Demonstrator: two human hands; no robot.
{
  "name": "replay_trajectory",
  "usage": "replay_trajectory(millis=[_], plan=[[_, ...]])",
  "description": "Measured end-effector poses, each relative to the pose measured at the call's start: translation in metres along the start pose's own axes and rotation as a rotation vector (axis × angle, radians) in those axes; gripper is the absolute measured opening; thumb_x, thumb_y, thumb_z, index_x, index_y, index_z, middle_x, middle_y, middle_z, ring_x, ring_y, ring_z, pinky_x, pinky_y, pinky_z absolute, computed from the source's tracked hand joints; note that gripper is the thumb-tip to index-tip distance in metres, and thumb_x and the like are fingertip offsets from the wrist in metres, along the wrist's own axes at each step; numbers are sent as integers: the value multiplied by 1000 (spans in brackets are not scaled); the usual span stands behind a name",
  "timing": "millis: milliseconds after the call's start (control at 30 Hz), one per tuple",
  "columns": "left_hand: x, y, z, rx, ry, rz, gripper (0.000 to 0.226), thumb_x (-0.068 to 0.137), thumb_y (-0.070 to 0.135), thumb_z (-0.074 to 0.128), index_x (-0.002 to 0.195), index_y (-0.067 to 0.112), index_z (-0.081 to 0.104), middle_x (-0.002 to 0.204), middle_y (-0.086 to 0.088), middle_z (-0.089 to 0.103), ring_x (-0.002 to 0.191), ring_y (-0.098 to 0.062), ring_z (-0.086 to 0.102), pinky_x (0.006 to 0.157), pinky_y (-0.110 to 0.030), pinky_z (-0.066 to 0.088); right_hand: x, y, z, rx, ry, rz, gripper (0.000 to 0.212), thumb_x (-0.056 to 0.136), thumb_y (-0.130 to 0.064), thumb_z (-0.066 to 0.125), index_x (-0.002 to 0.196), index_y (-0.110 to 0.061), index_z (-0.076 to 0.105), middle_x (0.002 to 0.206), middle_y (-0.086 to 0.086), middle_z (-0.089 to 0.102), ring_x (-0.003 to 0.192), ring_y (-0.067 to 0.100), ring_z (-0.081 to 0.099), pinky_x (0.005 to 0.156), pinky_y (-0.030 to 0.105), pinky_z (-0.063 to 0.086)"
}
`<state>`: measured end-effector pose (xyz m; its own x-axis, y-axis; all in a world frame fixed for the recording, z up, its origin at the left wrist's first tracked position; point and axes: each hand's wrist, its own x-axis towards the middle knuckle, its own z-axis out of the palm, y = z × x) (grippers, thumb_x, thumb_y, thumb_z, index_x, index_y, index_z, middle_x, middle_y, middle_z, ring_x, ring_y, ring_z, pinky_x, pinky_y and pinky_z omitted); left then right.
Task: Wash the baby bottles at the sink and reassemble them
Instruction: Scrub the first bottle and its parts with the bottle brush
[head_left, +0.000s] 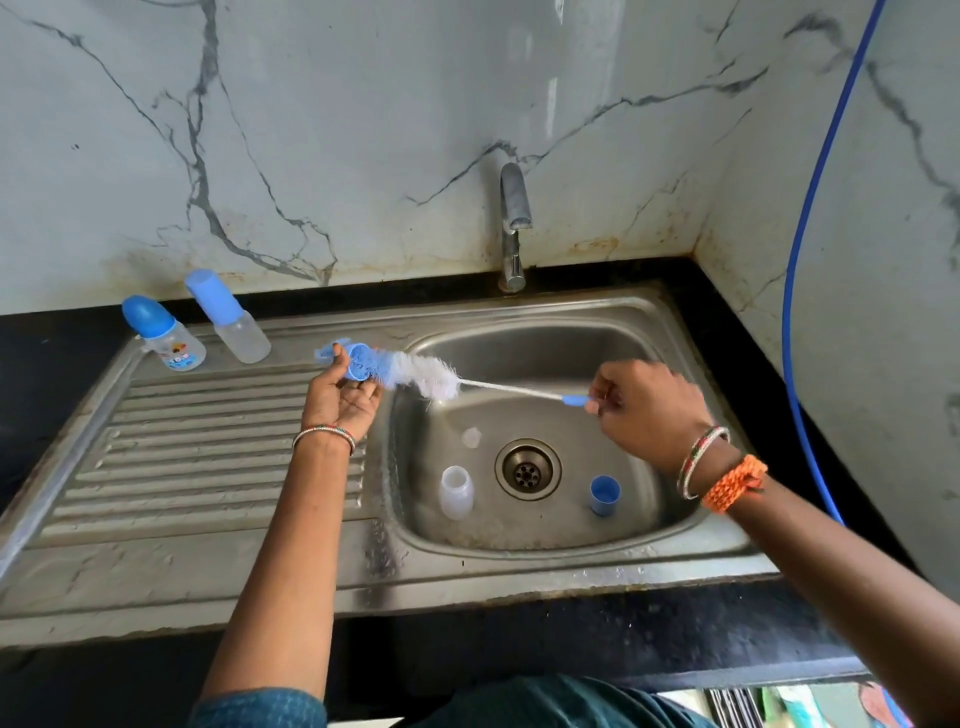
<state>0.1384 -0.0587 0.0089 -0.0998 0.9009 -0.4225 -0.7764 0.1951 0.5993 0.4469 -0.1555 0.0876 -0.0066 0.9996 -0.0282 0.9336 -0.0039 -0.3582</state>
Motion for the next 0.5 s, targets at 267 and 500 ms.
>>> replay_trajectory(millis=[267,500], plan=[[-3,4,5,41,-38,5,25,94,30,53,96,6,60,97,-10,69,103,-28,61,90,-40,47,-4,9,0,166,-129,-48,22,88,-43,62,84,-22,56,73,-7,59,63,12,56,56,26,41],[-4,2,2,15,-162,-29,28,79,31,61,98,11,60,100,-8,72,98,-22,67,102,-36,40,-4,13,-11,647,-572,36,28,96,-19,53,73,-8,65,50,-3,56,41,10,48,47,22,40]])
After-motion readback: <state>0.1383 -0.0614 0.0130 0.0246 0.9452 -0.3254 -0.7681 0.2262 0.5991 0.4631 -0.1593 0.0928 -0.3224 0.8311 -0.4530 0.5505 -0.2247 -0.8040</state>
